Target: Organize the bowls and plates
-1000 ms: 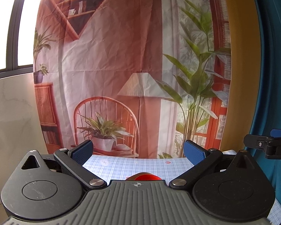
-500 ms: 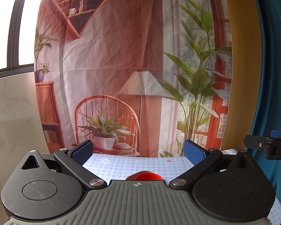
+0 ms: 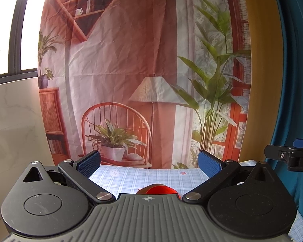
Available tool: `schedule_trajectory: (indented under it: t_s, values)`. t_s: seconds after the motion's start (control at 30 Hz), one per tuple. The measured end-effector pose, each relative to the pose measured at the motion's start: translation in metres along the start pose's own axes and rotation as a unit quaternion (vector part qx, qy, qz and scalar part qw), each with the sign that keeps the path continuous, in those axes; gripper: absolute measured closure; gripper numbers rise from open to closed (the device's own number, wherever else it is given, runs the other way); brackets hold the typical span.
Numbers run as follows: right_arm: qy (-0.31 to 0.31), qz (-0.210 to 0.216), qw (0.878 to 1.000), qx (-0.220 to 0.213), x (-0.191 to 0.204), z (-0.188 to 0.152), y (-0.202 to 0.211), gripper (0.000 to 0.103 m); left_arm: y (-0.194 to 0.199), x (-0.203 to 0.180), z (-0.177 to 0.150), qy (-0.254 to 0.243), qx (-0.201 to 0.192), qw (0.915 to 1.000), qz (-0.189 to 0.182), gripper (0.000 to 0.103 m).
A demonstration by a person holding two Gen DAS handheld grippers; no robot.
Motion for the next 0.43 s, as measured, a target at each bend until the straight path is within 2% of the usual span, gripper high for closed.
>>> schedule_trajectory:
  t_s: [0.43]
  values:
    - [0.000, 0.000, 1.000, 0.000, 0.0002, 0.0005, -0.0003, 0.000, 0.0014, -0.0004, 0.0010, -0.005, -0.006, 1.0000, 0.000, 0.000]
Point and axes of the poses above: each gripper's, at about its wrist camera, not at the fingertips, and y roughly against the way its jaws point, x to its left, z to its top, the point moved 7 cm from there along -y, roughly the way its jaws point, and after that the axes turned 9 degrees about y, right-handed, at the moved point
